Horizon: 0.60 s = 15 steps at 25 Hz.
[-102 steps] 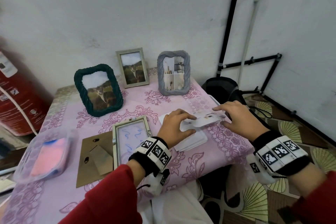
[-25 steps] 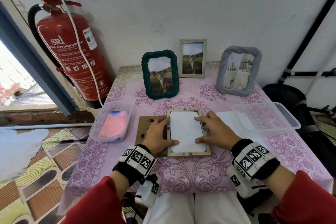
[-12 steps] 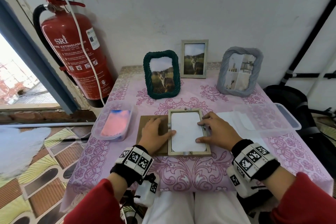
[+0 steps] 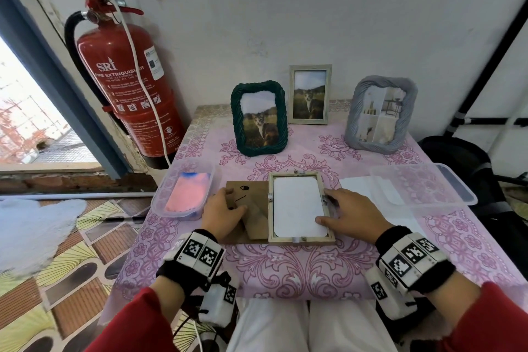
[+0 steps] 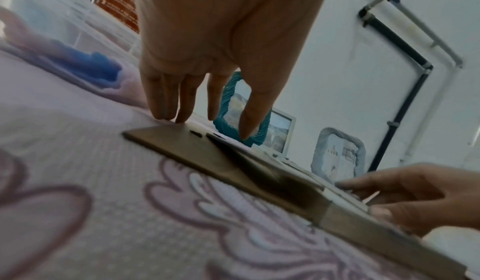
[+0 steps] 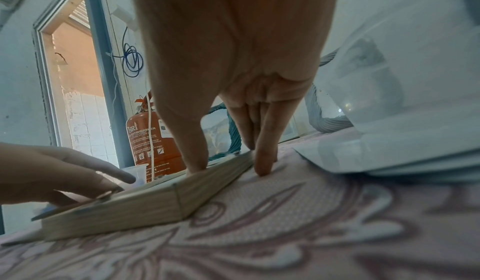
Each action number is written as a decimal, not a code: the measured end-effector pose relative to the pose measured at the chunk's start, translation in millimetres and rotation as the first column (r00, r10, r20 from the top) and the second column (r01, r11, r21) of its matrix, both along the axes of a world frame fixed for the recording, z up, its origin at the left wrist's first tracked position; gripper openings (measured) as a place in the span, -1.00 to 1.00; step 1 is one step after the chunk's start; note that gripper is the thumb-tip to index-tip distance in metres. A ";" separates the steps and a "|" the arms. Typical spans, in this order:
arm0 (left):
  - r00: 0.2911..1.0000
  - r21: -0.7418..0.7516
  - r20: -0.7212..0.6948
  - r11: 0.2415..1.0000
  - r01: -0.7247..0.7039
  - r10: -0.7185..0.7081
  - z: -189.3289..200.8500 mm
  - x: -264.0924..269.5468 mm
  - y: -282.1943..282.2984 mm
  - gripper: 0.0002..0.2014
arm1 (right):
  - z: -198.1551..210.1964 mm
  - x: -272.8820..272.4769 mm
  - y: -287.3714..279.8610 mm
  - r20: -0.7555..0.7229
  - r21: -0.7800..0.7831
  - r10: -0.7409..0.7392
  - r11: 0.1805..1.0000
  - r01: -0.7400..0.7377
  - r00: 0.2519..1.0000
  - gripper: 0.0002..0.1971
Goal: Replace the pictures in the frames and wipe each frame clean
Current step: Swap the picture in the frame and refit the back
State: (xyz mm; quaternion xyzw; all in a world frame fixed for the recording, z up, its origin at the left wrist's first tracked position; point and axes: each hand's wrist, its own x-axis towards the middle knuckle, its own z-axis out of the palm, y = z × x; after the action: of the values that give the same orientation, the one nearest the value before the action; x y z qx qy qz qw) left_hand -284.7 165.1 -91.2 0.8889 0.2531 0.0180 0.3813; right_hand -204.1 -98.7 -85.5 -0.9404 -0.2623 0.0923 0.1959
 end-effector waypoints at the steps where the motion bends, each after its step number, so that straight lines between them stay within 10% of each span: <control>1: 0.999 -0.041 0.044 0.999 -0.020 0.022 4.2 0.8 0.3 -0.46 | -0.6 0.1 0.3 0.007 -0.017 0.005 1.000 -0.005 1.000 -0.40; 7: 0.951 -0.070 0.300 0.996 -0.054 0.073 36.2 5.9 -3.9 -0.53 | -1.9 1.5 -2.2 0.020 -0.023 0.010 1.000 -0.009 1.000 -0.46; 15: 0.972 -0.162 0.231 0.987 0.008 0.030 48.0 6.2 6.4 -0.68 | -3.0 0.0 -2.4 0.047 -0.061 0.021 0.998 -0.018 0.999 -0.48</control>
State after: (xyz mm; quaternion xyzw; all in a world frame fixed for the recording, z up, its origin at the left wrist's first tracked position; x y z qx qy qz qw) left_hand -278.5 171.5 -43.2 0.8453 0.2123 0.1036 0.4793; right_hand -204.1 -101.1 -88.5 -0.9453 -0.2730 0.0795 0.1599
